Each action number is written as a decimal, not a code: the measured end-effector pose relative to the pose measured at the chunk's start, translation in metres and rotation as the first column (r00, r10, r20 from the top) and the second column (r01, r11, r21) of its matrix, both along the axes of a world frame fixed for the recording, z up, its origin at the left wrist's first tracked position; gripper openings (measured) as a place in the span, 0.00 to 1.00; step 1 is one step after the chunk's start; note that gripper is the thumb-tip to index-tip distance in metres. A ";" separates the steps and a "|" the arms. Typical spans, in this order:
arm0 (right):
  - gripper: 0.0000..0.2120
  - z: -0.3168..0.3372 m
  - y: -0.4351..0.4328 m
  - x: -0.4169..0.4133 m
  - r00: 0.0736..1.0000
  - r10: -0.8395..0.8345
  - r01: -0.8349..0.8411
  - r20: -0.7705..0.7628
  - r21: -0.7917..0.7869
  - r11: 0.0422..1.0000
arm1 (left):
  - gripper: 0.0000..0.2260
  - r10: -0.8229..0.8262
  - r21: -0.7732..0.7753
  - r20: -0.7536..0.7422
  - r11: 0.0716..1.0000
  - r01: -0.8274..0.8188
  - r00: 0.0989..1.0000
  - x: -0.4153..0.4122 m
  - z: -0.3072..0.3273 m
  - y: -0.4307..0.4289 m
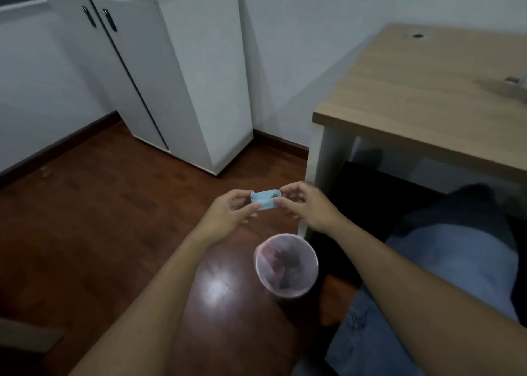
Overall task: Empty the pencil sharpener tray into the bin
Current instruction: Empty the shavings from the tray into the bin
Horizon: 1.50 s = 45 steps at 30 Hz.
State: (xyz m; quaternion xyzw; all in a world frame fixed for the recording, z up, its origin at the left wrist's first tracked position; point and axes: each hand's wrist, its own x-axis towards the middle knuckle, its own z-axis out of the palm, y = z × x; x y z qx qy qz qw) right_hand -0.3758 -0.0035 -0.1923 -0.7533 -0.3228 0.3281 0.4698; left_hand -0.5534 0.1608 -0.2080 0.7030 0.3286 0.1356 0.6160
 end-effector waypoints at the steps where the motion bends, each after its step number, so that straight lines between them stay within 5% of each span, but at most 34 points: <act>1: 0.19 -0.010 -0.003 -0.001 0.999 -0.017 0.016 -0.028 -0.020 1.000 | 0.21 -0.004 -0.022 -0.032 1.000 0.003 0.999 0.001 -0.010 -0.005; 11: 0.17 -0.073 -0.027 -0.008 0.982 -0.095 0.040 -0.161 -0.314 0.949 | 0.13 -0.035 -0.184 -0.277 0.983 -0.017 0.960 0.014 -0.080 -0.049; 20: 0.21 -0.076 -0.039 -0.009 0.987 -0.060 -0.014 -0.150 -0.450 0.893 | 0.22 0.007 -0.270 -0.423 0.953 -0.133 0.906 0.033 -0.087 -0.065; 28: 0.21 -0.082 -0.038 -0.008 0.989 -0.072 0.002 -0.132 -0.469 0.883 | 0.23 -0.092 -0.405 -0.515 0.902 -0.148 0.852 0.041 -0.083 -0.061; 41: 0.25 -0.082 -0.038 -0.008 0.983 -0.059 -0.026 -0.175 -0.450 0.892 | 0.22 -0.130 -0.401 -0.534 0.909 -0.115 0.835 0.038 -0.081 -0.056; 45: 0.19 -0.077 -0.035 -0.011 0.983 -0.046 -0.032 -0.180 -0.405 0.914 | 0.21 -0.176 -0.414 -0.479 0.909 -0.045 0.860 0.028 -0.083 -0.048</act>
